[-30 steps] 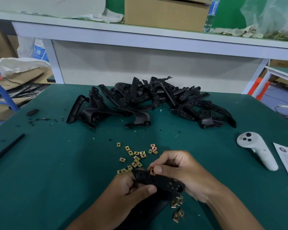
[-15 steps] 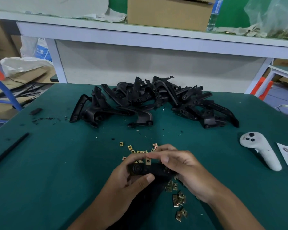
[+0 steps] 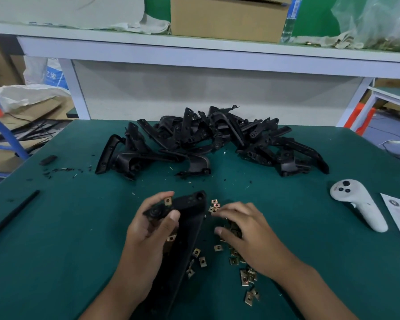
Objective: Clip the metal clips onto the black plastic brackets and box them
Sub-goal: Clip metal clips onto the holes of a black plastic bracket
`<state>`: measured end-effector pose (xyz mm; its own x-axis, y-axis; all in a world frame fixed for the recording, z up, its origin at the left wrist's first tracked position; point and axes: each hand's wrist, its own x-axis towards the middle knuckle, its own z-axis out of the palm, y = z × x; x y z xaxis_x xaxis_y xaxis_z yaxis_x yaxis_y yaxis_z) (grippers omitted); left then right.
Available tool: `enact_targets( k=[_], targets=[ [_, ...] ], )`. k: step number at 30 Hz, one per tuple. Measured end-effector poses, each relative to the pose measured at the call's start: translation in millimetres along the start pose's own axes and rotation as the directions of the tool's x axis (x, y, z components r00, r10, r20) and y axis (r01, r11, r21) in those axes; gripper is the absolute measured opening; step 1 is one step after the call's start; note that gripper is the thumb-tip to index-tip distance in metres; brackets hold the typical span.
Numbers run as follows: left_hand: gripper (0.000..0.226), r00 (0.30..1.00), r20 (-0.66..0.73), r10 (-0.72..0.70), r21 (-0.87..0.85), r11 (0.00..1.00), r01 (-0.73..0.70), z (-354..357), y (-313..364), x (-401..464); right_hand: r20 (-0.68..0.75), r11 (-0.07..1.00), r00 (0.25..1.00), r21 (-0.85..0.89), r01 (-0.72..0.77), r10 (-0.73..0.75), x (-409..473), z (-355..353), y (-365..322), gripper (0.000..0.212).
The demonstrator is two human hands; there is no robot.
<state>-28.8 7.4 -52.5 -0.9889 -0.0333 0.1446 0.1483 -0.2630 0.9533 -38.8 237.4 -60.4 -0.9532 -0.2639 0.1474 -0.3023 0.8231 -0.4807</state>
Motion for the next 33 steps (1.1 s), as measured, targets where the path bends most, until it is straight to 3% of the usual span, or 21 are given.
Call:
enact_targets(
  k=[7, 12, 16, 21, 25, 33],
  targets=[
    [0.034, 0.997, -0.055, -0.058, -0.005, 0.998, 0.058, -6, 3, 3, 0.087, 0.987, 0.991, -0.121, 0.107, -0.097, 0, 3, -7, 0.052],
    [0.023, 0.999, -0.037, -0.036, 0.011, 0.999, 0.036, -3, 3, 2, 0.117, 0.97, 0.976, -0.139, 0.198, -0.182, 2, 4, -14, 0.046],
    [0.02, 1.0, 0.024, -0.015, 0.013, 1.0, 0.015, 1, 6, 1, 0.048, 0.968, 0.979, -0.147, 0.202, -0.197, 2, 4, -16, 0.035],
    [0.035, 0.996, 0.083, -0.033, 0.008, 0.999, 0.033, 4, 7, -1, -0.011, 0.992, 0.992, -0.041, 0.123, -0.123, 5, 3, -13, 0.023],
    [0.045, 0.994, 0.075, -0.079, -0.043, 0.996, 0.082, 1, 9, 0, -0.047, 0.997, 0.998, 0.062, 0.051, -0.048, 2, 4, -12, 0.026],
    [0.037, 0.981, 0.1, -0.167, -0.072, 0.982, 0.174, 1, 12, -2, -0.195, 0.937, 0.969, 0.34, -0.08, 0.153, 2, -6, -15, 0.02]
  ],
)
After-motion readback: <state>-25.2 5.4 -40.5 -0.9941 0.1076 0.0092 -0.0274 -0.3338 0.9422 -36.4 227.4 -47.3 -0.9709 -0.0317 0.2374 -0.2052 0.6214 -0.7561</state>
